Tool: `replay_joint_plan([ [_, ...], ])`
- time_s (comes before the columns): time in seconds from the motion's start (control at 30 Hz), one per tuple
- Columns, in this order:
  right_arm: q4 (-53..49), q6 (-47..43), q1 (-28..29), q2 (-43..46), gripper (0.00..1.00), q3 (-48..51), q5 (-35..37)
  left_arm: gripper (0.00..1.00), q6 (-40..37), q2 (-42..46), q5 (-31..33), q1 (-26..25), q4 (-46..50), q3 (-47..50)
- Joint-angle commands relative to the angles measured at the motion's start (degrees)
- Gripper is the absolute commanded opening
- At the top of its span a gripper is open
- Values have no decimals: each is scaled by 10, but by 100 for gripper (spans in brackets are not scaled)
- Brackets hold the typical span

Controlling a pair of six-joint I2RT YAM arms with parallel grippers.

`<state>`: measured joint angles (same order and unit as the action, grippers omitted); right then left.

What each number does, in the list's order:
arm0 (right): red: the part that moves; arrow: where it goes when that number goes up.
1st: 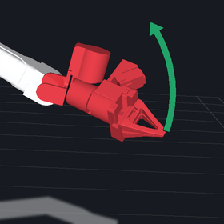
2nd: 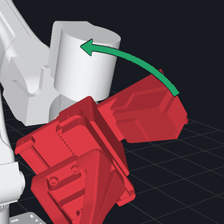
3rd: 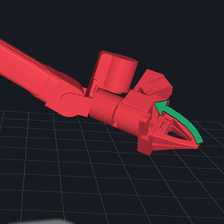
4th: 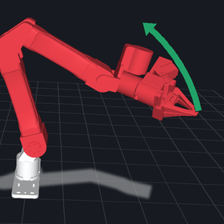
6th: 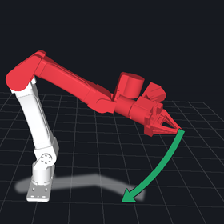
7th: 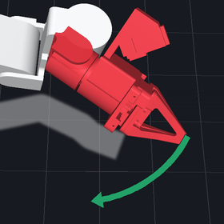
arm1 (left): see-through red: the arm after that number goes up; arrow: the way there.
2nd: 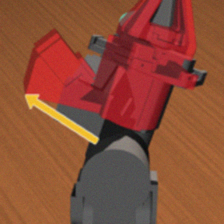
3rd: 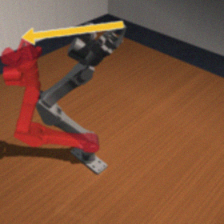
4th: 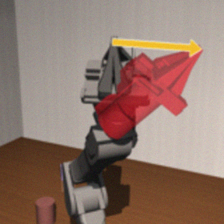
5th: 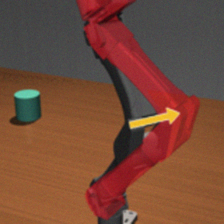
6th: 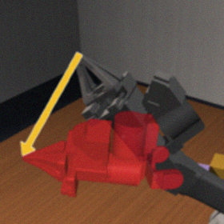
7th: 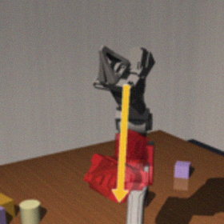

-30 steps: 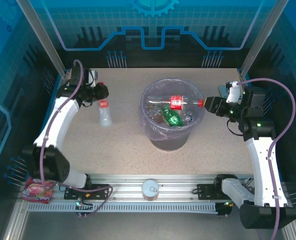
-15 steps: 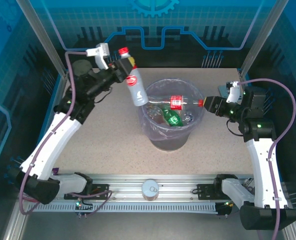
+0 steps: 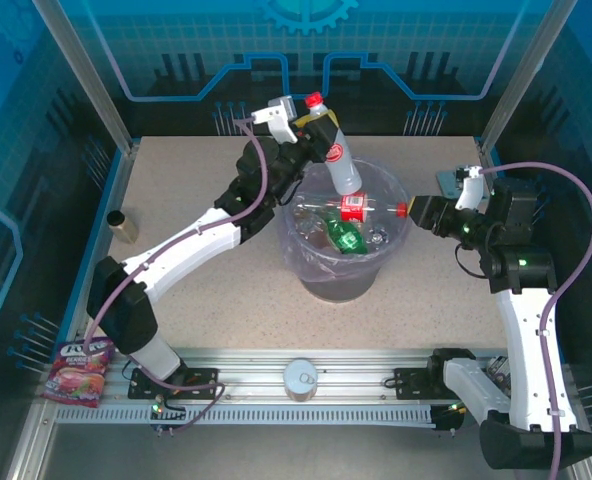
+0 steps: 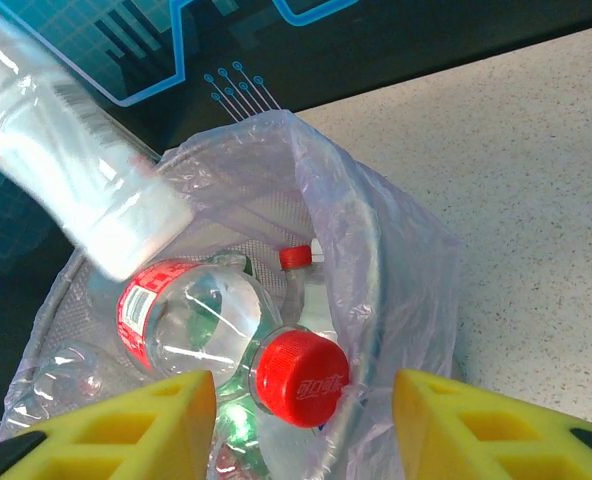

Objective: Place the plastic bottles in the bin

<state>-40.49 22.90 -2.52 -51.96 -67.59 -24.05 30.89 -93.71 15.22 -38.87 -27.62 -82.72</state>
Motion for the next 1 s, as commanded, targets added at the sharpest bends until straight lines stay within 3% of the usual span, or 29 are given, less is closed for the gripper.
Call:
replay_joint_plan([
  [0.0, -13, -5, 9, 7, 51, -4, 7, 42, -40, -16, 48, -20, -43, -22],
  [0.3, -6, -7, 10, 1, 51, 0, 8, 46, -33, -28, 47, -37, 9, -10],
  [0.73, 1, -8, 10, -9, 51, 0, 4, 75, -69, -17, 10, -52, 82, 17],
  [0.97, 1, -8, 11, -10, 51, -1, 3, 89, -150, 0, 12, -44, 190, -70],
])
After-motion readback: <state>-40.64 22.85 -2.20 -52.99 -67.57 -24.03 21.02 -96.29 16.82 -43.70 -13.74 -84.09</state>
